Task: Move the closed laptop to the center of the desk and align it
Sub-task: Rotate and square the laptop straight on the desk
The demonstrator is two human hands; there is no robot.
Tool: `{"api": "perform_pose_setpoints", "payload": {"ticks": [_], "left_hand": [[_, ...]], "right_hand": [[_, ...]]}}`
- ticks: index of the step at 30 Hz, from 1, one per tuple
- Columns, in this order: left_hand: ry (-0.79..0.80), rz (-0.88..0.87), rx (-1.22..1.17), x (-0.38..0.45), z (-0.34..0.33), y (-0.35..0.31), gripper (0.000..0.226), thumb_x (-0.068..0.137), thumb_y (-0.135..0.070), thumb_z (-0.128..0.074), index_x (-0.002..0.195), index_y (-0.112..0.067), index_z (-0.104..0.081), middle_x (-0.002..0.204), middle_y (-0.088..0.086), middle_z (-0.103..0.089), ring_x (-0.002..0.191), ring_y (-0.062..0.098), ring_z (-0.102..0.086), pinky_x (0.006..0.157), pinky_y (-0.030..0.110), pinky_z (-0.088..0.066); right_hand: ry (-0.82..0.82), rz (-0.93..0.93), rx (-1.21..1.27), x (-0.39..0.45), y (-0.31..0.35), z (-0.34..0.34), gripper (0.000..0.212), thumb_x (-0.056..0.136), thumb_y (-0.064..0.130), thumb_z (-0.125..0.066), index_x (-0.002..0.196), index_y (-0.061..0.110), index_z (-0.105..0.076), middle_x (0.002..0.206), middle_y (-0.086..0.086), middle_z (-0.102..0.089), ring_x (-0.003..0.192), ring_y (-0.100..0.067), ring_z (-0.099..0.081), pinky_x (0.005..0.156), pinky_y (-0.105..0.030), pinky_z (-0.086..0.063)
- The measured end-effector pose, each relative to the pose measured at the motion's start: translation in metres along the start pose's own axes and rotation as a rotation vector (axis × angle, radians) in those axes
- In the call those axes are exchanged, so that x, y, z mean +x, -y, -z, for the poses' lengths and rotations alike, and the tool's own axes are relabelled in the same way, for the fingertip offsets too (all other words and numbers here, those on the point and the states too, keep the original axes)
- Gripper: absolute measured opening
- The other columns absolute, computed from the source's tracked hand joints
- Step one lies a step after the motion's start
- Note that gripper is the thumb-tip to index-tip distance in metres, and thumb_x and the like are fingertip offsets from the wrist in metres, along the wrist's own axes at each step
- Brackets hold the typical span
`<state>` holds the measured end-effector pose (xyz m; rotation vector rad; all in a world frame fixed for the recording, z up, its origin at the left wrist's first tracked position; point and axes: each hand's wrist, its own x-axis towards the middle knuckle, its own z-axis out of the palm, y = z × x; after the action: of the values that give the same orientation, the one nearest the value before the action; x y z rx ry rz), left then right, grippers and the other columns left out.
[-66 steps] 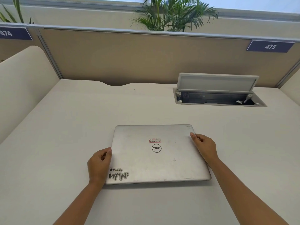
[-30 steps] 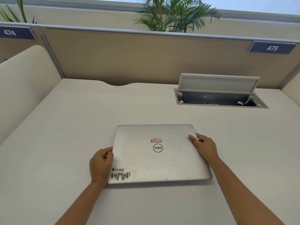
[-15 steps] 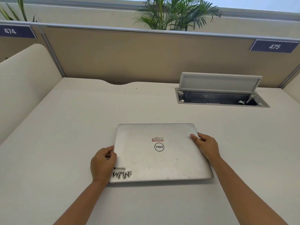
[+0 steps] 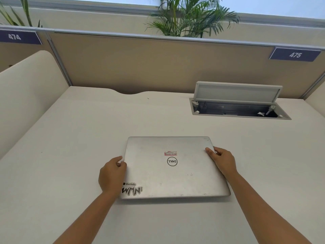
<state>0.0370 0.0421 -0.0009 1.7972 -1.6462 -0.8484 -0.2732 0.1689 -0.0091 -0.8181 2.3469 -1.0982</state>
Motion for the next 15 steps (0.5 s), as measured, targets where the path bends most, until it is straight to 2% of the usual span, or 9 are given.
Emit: {"api": "perform_pose_setpoints", "payload": {"ticks": [3,7,10,13,15], "left_hand": [[0.017,0.049,0.004,-0.001,0.001,-0.007,0.034,0.085,-0.013,-0.050,0.116,-0.012,-0.064,0.114,0.010,-0.067,0.102,0.031,-0.059,0.075,0.032,-0.041],[0.063,0.083,0.034,-0.002,0.004,-0.012,0.035,0.084,-0.014,-0.049,0.115,-0.010,-0.065,0.117,0.010,-0.067,0.100,0.032,-0.059,0.071,0.030,-0.038],[0.088,0.091,0.048,-0.005,0.005,-0.017,0.036,0.086,-0.018,-0.050,0.119,-0.009,-0.062,0.122,0.009,-0.064,0.103,0.031,-0.059,0.074,0.029,-0.037],[0.083,0.093,0.048,-0.007,0.007,-0.019,0.036,0.086,-0.017,-0.050,0.120,-0.009,-0.061,0.123,0.010,-0.063,0.106,0.031,-0.058,0.075,0.029,-0.037],[0.079,0.100,0.045,-0.007,0.006,-0.019,0.037,0.085,-0.018,-0.050,0.119,-0.009,-0.061,0.122,0.009,-0.064,0.099,0.033,-0.061,0.074,0.029,-0.039]], "right_hand": [[-0.011,-0.030,-0.026,0.002,0.002,-0.002,0.027,0.085,0.048,-0.058,0.096,0.027,-0.072,0.071,-0.007,-0.069,0.065,-0.022,-0.062,0.060,-0.029,-0.046],[-0.038,-0.062,-0.111,0.006,0.006,-0.006,0.036,0.088,0.044,-0.056,0.104,0.016,-0.072,0.086,-0.006,-0.071,0.076,-0.024,-0.061,0.067,-0.031,-0.046],[-0.065,-0.075,-0.171,0.008,0.009,-0.008,0.041,0.089,0.042,-0.055,0.103,0.007,-0.070,0.097,-0.012,-0.071,0.077,-0.023,-0.055,0.073,-0.034,-0.046],[-0.062,-0.080,-0.205,0.009,0.010,-0.008,0.045,0.090,0.042,-0.054,0.098,0.001,-0.070,0.094,-0.016,-0.071,0.076,-0.025,-0.055,0.077,-0.039,-0.050],[-0.047,-0.082,-0.223,0.010,0.011,-0.007,0.047,0.090,0.042,-0.054,0.097,-0.001,-0.070,0.096,-0.017,-0.071,0.078,-0.027,-0.057,0.078,-0.039,-0.050]]}}
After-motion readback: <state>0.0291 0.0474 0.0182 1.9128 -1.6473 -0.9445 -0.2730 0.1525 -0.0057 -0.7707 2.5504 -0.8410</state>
